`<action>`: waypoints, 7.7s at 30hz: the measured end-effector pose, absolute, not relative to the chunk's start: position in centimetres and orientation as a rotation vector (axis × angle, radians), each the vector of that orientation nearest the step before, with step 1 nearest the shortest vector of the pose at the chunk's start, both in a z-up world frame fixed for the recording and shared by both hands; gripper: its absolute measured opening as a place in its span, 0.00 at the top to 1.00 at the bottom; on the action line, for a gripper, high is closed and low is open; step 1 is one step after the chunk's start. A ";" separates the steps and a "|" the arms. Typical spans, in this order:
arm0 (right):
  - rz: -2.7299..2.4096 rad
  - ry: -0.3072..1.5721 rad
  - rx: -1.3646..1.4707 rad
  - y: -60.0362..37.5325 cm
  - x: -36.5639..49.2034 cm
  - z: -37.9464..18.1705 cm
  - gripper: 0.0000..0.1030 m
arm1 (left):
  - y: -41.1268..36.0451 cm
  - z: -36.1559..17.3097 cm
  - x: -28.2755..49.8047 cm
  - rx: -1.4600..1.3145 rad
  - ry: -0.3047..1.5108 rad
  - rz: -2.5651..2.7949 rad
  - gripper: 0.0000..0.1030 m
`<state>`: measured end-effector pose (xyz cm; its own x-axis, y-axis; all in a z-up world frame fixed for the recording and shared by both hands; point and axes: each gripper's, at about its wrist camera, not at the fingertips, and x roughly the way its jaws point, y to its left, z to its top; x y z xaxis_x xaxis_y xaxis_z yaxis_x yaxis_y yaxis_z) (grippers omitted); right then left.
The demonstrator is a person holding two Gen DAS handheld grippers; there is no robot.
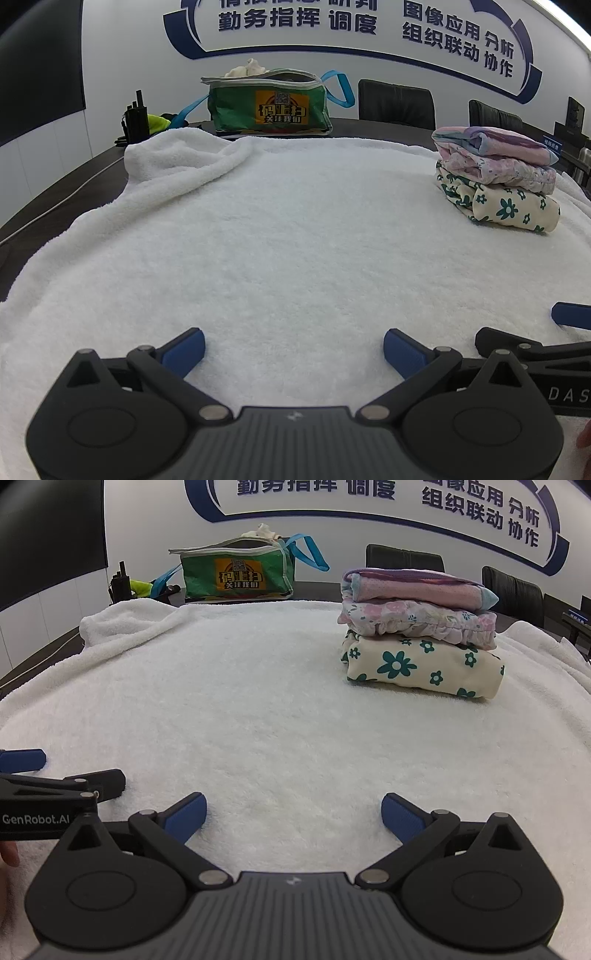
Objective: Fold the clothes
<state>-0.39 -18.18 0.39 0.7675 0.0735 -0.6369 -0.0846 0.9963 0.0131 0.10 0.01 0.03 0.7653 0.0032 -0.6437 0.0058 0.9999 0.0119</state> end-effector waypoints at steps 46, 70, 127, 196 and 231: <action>0.082 0.692 -0.017 -18.2 -0.4 0.4 0.01 | 0.0 0.0 -0.2 0.013 0.697 0.002 0.00; 0.164 0.625 0.011 -37.9 12.9 2.6 0.42 | -15.1 2.5 19.2 -0.083 0.754 -0.542 0.83; 0.248 -0.344 -0.425 -16.0 -22.2 35.1 0.99 | 10.8 40.0 -22.5 0.189 -0.187 -0.200 1.00; 0.164 0.614 -0.060 -41.1 5.6 2.4 0.22 | 1.2 3.2 -5.6 0.091 0.699 -0.374 0.24; -0.004 0.706 -0.014 -37.7 -13.2 2.7 0.94 | 6.7 0.5 -13.0 -0.012 0.552 -0.513 0.32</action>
